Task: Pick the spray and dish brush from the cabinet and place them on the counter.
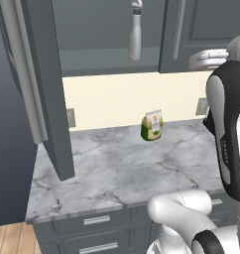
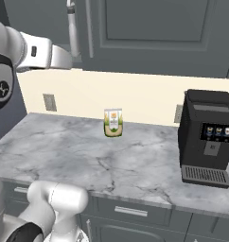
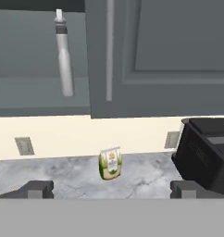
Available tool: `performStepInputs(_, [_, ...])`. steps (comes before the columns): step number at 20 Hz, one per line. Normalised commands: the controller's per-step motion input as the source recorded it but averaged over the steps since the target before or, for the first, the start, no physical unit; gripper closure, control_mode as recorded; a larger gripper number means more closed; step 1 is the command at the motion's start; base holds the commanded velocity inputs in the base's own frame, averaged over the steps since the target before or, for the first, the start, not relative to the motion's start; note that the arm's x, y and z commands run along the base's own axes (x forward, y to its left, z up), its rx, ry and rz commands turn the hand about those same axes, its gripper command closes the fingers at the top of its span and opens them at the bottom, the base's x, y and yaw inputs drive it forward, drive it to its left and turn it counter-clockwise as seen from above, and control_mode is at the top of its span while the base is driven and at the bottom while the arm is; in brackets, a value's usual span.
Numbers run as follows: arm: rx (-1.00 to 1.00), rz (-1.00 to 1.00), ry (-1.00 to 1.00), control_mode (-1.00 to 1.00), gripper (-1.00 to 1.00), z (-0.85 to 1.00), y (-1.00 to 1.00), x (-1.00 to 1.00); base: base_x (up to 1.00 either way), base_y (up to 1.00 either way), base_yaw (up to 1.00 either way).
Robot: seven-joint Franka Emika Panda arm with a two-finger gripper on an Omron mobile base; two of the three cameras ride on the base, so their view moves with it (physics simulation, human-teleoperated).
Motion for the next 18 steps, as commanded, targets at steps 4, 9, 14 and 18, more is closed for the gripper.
performStepInputs(4, [0.00, -0.01, -0.01, -1.00, -1.00, 0.29, -0.19, 0.06, 0.00, 0.00, 0.00])
performStepInputs(9, [-0.05, 0.00, 0.00, -1.00, -1.00, 0.09, 0.06, 0.20, 0.00, 0.00, 0.00])
performStepInputs(14, [-0.01, 0.01, -0.02, -1.00, -1.00, -0.11, 0.04, 0.43, 0.00, 0.00, 0.00])
performStepInputs(18, [0.01, 0.03, -0.10, -1.00, -1.00, -0.26, -0.01, 0.39, 0.00, 0.00, 0.00])
